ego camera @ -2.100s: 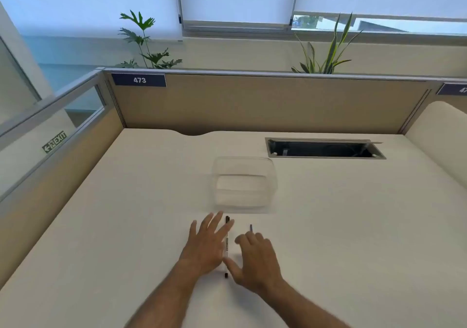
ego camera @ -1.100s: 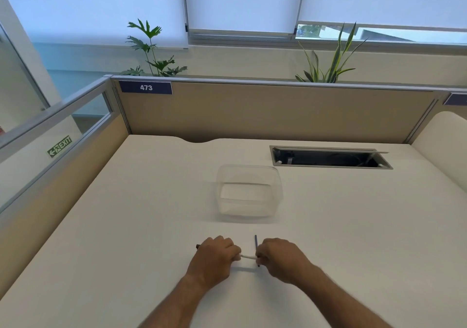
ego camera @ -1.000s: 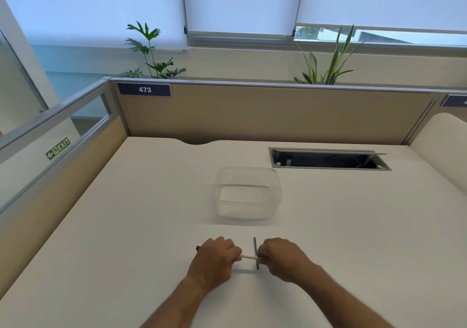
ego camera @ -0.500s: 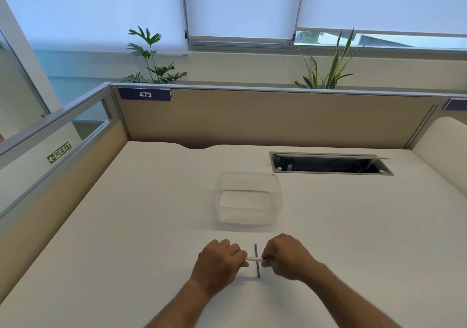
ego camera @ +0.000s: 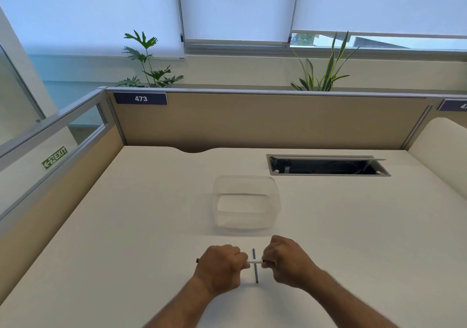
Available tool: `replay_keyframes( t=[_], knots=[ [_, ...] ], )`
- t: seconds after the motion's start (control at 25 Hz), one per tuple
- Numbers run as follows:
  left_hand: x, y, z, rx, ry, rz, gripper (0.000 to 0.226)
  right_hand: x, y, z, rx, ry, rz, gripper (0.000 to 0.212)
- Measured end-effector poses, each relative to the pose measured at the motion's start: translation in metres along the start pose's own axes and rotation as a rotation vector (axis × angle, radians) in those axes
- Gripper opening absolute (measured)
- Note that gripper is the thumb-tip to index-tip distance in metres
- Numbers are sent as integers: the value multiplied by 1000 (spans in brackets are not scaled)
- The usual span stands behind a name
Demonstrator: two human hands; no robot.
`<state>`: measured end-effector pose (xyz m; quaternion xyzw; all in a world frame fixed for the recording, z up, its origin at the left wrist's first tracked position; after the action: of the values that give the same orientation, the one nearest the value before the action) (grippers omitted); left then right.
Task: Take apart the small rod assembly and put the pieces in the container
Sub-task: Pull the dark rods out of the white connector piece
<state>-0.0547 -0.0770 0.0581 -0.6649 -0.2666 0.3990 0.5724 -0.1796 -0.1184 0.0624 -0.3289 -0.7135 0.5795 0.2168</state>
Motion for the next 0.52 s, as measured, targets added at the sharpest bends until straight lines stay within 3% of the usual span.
replay_keyframes(
  t=[0.16,0.36,0.52],
  knots=[
    [-3,3,0,57,-12,-59,22,7,-3,-1,-4,-59,73,19],
    [-7,15,-3,96,-49,-139,34,12,-5,-1,2,-72,87,19],
    [-8,12,0,66,16,-166,27,8,9,7,-15,58,-115,15]
  ],
)
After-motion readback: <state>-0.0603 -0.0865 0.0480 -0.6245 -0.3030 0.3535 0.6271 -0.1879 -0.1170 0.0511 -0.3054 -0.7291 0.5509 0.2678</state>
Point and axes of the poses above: each hand's wrist, its own x-axis away from the middle knuckle, its own y-axis out of the palm, z = x × y, the point moved 7 cm from there along -x, towards the middle knuckle, and after that the axes turned 5 degrees about y, right-handed, at the moved point
